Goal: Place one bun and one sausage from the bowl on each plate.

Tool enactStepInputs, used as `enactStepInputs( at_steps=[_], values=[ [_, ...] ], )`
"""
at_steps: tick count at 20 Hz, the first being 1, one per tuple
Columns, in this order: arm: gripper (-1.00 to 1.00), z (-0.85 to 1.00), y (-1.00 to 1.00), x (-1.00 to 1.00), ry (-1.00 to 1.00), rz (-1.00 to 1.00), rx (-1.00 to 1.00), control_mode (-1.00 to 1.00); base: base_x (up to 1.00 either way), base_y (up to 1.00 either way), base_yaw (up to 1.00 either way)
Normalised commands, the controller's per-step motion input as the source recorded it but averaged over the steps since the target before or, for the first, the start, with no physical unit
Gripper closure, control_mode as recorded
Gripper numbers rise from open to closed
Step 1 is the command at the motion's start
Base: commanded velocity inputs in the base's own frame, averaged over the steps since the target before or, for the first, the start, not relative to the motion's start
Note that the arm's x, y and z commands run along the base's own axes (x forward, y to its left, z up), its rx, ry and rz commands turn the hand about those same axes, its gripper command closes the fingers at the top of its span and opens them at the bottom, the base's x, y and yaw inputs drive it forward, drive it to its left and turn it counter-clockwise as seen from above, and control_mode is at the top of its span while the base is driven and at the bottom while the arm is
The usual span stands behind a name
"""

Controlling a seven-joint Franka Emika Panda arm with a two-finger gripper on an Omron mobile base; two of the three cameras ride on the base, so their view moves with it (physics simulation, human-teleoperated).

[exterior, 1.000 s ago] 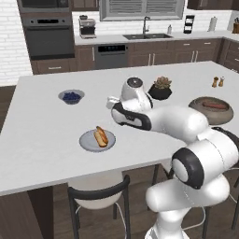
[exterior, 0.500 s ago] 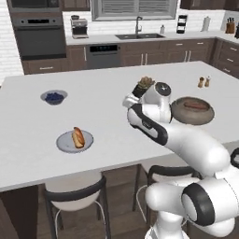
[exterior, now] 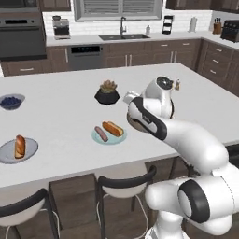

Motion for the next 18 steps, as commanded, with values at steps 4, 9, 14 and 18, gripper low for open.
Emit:
enactStepInputs(
  at_steps=[4,9,14,18],
  values=[
    [-1.00,0.00,0.00,0.00,0.00,0.00,0.00,1.00,0.20,-0.64,0.01],
    [-1.00,0.04,-0.23,0.80,0.22,0.25,0.01,-1.00,0.00,0.00,0.00],
    [-1.00,0.17,-0.28,0.75,0.35,0.55,-0.08,-1.00,0.00,0.00,0.00],
    [-1.00,0.07,-0.09,0.61,0.45,0.48,-0.37,-1.00,0.00,0.00,0.00]
  ],
)
